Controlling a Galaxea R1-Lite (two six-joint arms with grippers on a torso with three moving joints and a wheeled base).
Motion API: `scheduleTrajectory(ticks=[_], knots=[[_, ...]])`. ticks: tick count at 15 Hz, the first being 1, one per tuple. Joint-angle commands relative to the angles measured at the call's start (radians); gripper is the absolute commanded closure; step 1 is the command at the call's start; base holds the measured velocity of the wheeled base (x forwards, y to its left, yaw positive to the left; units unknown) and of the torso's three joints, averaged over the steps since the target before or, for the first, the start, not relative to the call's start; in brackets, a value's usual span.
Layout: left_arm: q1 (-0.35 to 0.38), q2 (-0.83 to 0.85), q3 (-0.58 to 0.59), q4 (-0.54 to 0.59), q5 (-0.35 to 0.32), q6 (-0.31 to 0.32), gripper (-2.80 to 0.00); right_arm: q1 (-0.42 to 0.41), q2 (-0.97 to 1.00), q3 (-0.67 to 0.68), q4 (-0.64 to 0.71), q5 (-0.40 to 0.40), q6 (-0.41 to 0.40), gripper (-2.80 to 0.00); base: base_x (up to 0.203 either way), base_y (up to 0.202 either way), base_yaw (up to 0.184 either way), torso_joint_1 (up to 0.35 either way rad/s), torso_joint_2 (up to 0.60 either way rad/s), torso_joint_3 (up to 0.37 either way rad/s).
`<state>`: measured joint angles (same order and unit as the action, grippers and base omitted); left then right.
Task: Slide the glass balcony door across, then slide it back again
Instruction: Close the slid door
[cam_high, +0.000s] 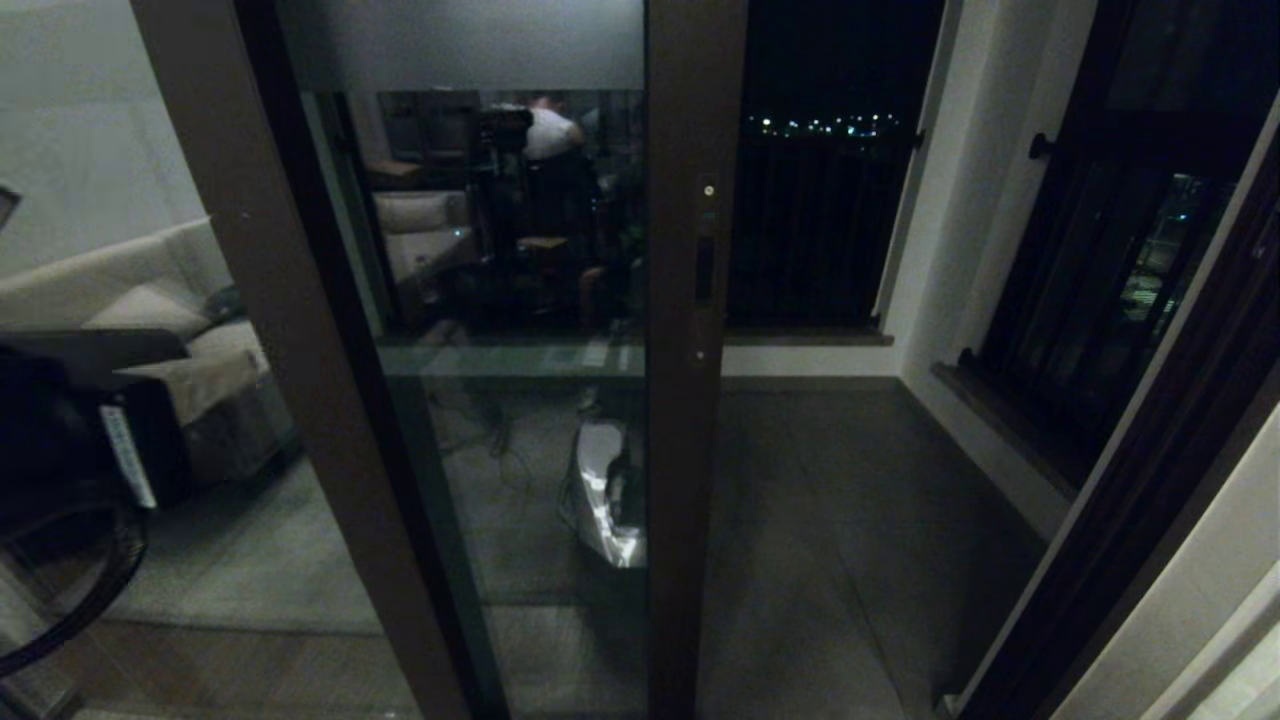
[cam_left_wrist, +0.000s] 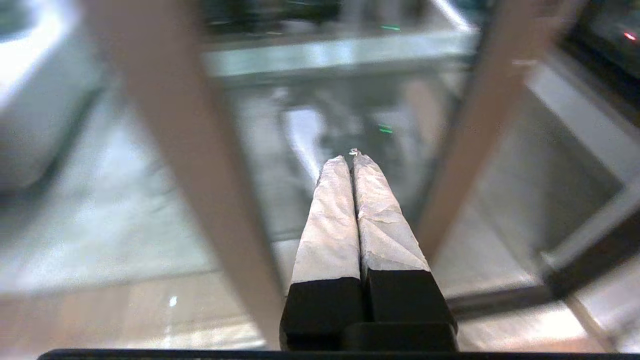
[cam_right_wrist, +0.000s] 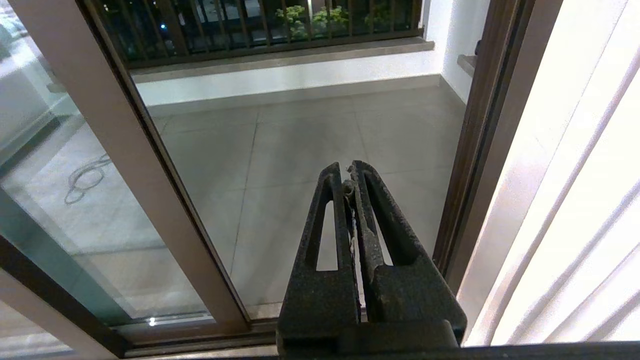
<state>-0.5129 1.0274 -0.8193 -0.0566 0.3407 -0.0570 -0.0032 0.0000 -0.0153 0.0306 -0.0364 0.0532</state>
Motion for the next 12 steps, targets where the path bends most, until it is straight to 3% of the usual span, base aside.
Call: scheduleTrajectory(ticks=[1,8,12], knots=[[0.1,-0.193,0.135,0.0,0.009,-0.001,0.0,0.0,0.002,0.0,0.0,0.0,-0.001,0.0,0.0,0.0,0.0,0.0,0.0,0.0],[0.392,-0.559,0.403,-0.005,0.011,0.004,0.0,0.0,0.002,0.0,0.0,0.0,0.0,0.0,0.0,0.0,0.0,0.0,0.0,0.0],[0.475,-0.815,0.547,-0.006,-0.038,0.042,0.0,0.0,0.002,0.0,0.0,0.0,0.0,0.0,0.0,0.0,0.0,0.0,0.0,0.0]])
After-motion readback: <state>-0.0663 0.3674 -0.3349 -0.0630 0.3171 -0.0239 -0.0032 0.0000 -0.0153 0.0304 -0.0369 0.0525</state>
